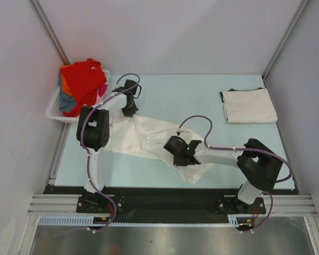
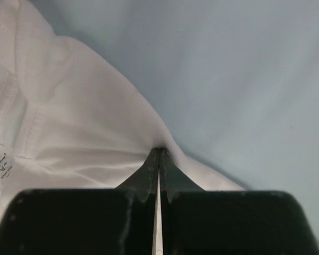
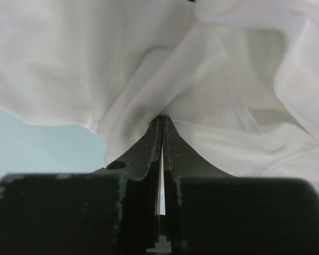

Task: Fold and stack the t-shirts
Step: Fold the tshirt

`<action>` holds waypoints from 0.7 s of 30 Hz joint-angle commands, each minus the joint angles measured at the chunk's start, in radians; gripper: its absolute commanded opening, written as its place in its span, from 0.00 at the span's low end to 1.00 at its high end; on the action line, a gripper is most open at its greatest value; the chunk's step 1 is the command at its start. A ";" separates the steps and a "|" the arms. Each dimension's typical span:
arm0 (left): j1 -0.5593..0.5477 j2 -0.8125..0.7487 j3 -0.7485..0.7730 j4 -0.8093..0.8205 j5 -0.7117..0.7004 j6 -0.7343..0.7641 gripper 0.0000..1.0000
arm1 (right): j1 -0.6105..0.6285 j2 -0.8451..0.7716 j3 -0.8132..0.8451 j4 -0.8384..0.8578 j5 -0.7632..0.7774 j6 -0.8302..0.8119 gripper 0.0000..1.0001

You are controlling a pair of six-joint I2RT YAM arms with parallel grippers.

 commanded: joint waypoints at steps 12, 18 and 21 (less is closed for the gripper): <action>-0.007 0.057 0.106 0.005 0.028 0.034 0.01 | -0.174 -0.391 -0.140 -0.123 -0.186 -0.147 0.11; -0.005 -0.088 -0.015 0.039 0.004 0.020 0.00 | -0.445 -0.312 0.053 0.137 -0.637 -0.424 0.43; 0.004 -0.195 -0.123 0.075 -0.007 0.006 0.00 | -0.507 -0.135 0.214 0.223 -0.787 -0.481 0.49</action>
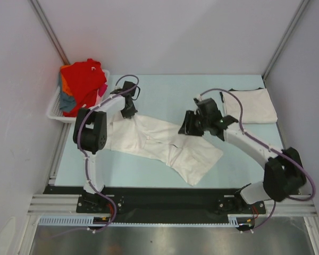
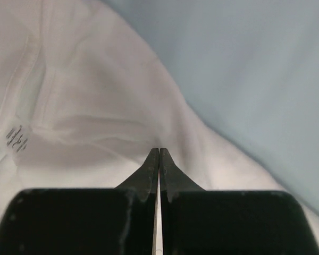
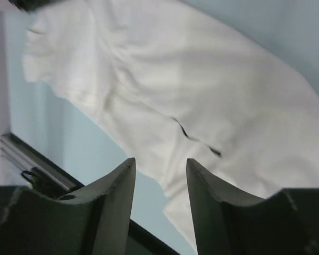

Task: Fold and stack the t-shirts
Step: Fold the tshirt

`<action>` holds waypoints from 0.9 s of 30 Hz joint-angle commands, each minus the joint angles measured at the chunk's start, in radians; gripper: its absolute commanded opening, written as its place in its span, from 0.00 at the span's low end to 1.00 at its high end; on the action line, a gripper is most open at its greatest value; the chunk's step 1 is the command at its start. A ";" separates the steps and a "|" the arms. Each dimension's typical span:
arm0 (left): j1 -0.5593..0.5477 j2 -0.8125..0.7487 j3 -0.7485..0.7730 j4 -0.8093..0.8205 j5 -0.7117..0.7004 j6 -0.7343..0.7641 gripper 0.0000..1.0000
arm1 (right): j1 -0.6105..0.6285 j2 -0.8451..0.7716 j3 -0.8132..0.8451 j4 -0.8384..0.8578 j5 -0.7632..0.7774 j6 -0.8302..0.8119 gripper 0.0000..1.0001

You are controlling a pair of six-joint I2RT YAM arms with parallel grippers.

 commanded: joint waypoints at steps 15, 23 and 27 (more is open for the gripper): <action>0.051 -0.763 -0.639 0.282 0.099 -0.108 0.08 | -0.080 1.030 1.103 0.130 -0.513 -0.180 0.62; 0.051 -0.957 -0.769 0.280 0.083 -0.112 0.09 | -0.057 1.258 1.312 0.135 -0.665 -0.123 0.57; 0.056 -1.021 -0.807 0.277 0.054 -0.123 0.12 | -0.035 1.289 1.283 0.173 -0.693 -0.124 0.54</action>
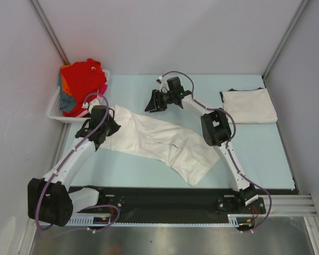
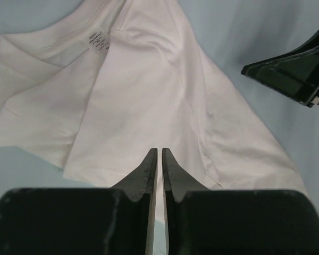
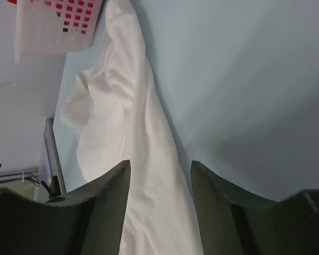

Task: Fold and stack the t-shirts
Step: Fold the tshirt

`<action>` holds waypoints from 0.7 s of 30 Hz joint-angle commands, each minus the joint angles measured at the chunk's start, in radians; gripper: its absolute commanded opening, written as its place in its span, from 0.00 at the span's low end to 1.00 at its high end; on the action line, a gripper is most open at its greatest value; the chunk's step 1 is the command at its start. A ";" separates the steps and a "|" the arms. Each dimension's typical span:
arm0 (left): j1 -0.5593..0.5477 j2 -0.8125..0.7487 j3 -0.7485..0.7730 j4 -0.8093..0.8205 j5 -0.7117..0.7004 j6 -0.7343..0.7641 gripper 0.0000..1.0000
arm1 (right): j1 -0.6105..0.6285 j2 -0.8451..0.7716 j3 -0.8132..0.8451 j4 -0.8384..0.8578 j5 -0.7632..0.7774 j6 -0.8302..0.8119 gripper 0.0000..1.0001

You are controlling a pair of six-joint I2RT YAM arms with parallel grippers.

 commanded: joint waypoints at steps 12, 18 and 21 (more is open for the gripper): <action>0.014 -0.205 -0.105 0.039 -0.067 -0.056 0.15 | 0.053 0.019 -0.074 0.052 -0.053 -0.008 0.32; 0.014 -0.173 -0.113 0.061 -0.058 -0.049 0.15 | -0.004 0.065 -0.069 0.215 -0.006 0.181 0.00; 0.014 -0.126 -0.117 0.085 -0.028 -0.040 0.15 | -0.046 0.065 -0.085 0.307 0.071 0.277 0.00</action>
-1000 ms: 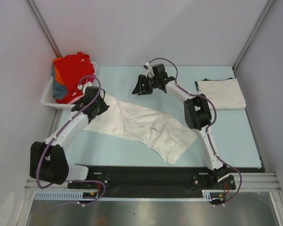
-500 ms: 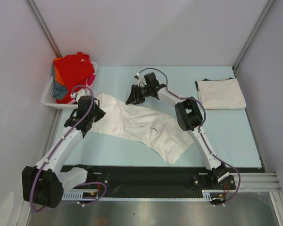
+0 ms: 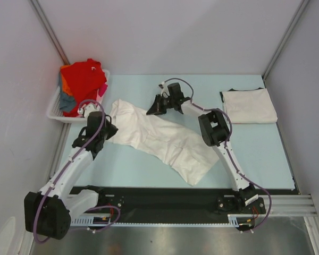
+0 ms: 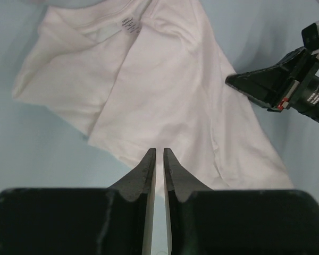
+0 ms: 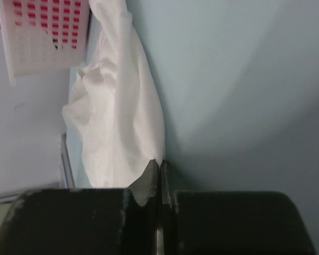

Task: Fold and stack the t-shirts
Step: Fold the tshirt

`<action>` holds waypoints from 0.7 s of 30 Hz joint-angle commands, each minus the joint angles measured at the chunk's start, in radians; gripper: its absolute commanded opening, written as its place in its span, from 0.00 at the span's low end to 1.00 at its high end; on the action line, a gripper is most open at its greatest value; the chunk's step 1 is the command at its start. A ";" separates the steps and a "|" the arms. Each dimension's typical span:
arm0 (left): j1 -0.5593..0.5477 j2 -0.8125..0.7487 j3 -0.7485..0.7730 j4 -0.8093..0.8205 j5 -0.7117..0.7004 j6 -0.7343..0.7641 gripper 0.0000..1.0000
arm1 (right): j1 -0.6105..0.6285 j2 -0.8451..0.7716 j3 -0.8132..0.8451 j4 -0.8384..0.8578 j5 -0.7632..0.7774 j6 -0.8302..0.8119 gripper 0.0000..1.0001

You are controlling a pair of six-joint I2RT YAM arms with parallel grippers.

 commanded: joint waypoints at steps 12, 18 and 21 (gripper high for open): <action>0.008 0.184 0.014 0.134 0.107 0.034 0.14 | -0.358 -0.186 -0.462 0.562 0.445 0.483 0.00; -0.005 0.245 0.011 0.191 0.182 0.040 0.16 | -0.406 -0.298 -0.603 0.572 0.502 0.444 0.33; -0.051 0.306 0.039 0.200 0.219 0.048 0.26 | -0.393 -0.327 -0.605 0.500 0.474 0.370 0.39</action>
